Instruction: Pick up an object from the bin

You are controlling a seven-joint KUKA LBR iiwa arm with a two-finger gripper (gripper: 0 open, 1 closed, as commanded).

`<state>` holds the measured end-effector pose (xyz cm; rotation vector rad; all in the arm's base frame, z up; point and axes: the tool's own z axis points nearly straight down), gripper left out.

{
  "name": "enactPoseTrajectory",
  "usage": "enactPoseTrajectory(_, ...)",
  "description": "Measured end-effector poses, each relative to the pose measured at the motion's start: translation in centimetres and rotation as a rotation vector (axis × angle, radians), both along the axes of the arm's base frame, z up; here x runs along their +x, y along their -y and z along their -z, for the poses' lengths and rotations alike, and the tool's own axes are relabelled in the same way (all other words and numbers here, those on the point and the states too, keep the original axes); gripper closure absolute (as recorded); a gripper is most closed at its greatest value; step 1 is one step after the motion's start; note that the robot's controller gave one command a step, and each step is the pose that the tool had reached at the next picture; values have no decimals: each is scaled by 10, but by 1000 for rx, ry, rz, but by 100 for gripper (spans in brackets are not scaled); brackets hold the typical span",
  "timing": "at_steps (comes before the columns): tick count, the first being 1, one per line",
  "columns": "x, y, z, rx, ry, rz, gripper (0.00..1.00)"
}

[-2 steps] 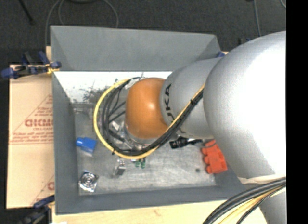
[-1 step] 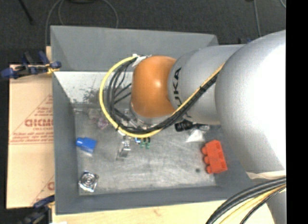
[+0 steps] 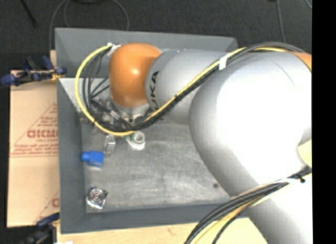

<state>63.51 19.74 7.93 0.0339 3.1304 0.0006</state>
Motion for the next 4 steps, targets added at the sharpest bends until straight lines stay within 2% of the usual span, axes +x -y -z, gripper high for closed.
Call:
enactPoseTrajectory(1, 17, -19, -108, -4, 3, -597, 0)
enactPoseTrajectory(2, -5, 25, -6, 0, -1, -422, 0)
enactPoseTrajectory(3, -41, -32, 2, 3, -6, -240, 0)
enactPoseTrajectory(4, -38, -31, -1, 3, 2, -239, 100)
